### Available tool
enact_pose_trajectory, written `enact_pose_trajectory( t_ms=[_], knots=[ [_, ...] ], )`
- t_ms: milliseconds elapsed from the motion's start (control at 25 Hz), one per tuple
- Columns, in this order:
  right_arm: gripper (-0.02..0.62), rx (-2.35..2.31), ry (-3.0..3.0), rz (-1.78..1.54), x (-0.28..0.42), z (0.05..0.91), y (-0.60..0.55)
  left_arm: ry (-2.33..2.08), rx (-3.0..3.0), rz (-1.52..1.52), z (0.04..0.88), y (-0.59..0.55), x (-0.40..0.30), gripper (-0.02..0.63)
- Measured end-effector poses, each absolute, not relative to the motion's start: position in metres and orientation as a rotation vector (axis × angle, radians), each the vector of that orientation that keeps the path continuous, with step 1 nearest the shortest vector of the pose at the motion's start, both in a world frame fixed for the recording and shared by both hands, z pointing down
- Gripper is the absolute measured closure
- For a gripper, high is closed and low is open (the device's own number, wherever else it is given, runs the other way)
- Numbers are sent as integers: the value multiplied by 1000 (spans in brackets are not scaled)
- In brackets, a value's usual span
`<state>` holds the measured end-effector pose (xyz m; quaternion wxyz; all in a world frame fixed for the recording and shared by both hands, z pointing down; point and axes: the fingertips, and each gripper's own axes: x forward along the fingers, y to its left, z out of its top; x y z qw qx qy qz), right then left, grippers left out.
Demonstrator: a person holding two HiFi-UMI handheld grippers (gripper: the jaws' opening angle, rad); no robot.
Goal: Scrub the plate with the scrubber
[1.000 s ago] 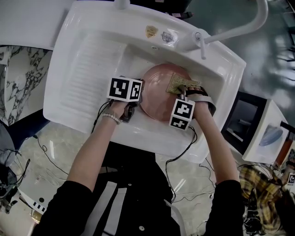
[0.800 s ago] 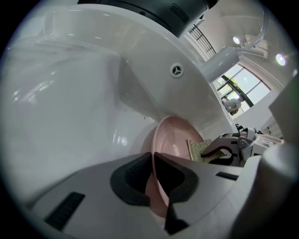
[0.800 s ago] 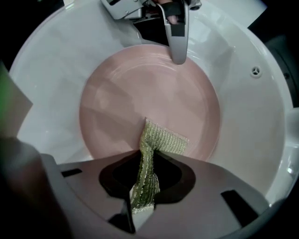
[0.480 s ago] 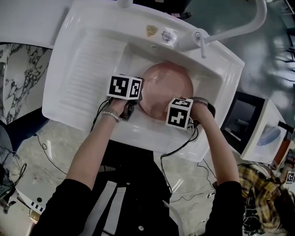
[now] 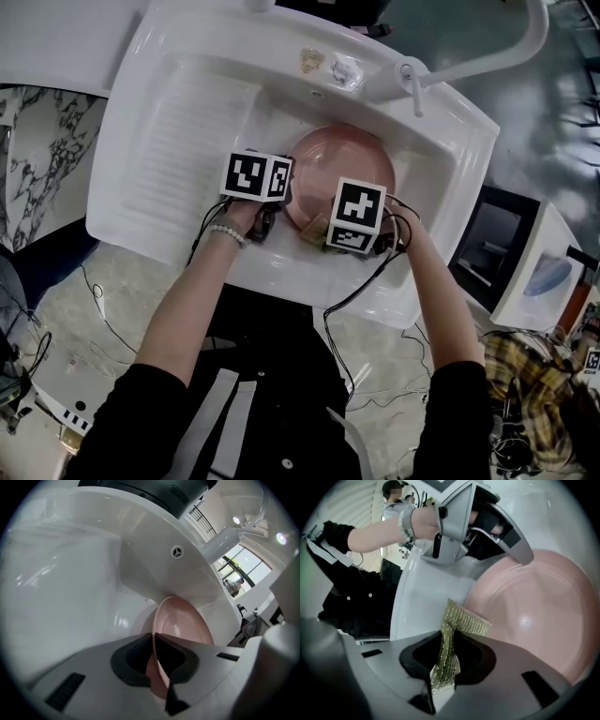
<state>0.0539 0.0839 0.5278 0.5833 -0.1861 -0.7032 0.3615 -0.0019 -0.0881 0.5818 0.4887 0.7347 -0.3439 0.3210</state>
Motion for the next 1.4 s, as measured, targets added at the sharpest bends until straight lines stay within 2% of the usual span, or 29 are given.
enact_pose_trajectory(
  t_ms=[560, 840, 1120, 1400],
  knots=[
    [517, -208, -2074, 1286, 5, 510, 36, -849, 1773, 787, 583, -89, -3, 591],
    [518, 39, -2335, 1162, 35, 485, 14, -857, 1772, 802, 584, -89, -5, 591],
    [517, 756, -2487, 996, 71, 452, -38, -861, 1785, 812, 583, -89, -5, 590],
    [518, 1154, -2373, 831, 102, 437, -38, -834, 1878, 847, 572, -86, 4, 478]
  ],
)
